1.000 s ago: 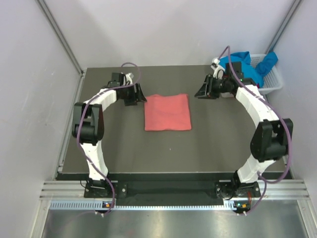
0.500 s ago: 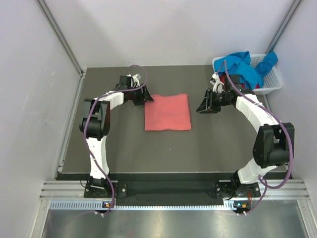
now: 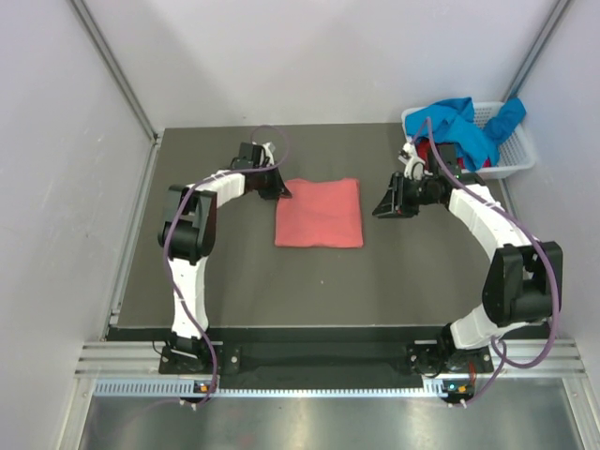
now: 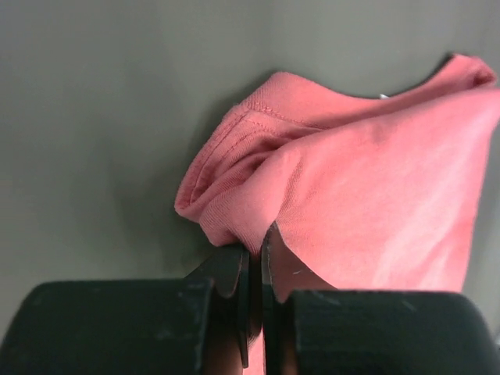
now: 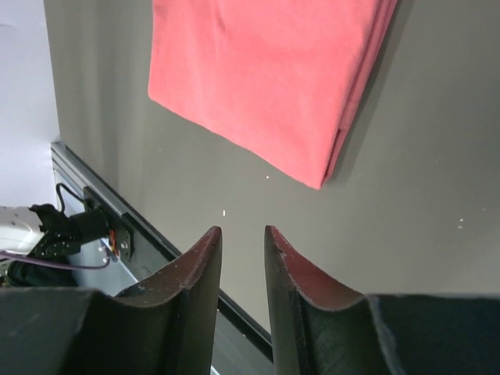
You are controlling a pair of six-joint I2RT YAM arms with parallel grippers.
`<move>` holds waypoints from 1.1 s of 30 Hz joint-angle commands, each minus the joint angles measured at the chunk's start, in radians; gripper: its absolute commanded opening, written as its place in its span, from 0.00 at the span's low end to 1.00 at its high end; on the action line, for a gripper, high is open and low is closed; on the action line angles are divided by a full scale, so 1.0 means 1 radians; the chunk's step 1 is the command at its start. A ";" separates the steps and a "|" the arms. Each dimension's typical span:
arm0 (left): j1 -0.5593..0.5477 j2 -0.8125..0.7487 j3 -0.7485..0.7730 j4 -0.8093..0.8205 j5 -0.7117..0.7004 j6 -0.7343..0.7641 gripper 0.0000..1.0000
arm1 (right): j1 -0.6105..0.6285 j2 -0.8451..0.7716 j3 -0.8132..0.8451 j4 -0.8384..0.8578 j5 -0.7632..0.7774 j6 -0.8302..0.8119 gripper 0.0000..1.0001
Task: Fold and stack the t-shirts
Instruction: Neatly place the folded tshirt to the corner
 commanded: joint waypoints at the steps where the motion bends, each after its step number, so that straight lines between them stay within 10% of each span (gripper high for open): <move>1: 0.000 0.000 0.033 -0.163 -0.286 0.134 0.00 | 0.019 -0.078 -0.034 0.025 -0.016 0.016 0.29; 9: 0.085 0.011 0.255 -0.337 -0.574 0.392 0.00 | 0.040 -0.141 -0.092 -0.039 -0.001 0.016 0.29; 33: 0.313 0.285 0.651 0.043 -0.933 0.924 0.00 | 0.050 -0.088 -0.157 -0.159 0.057 -0.016 0.27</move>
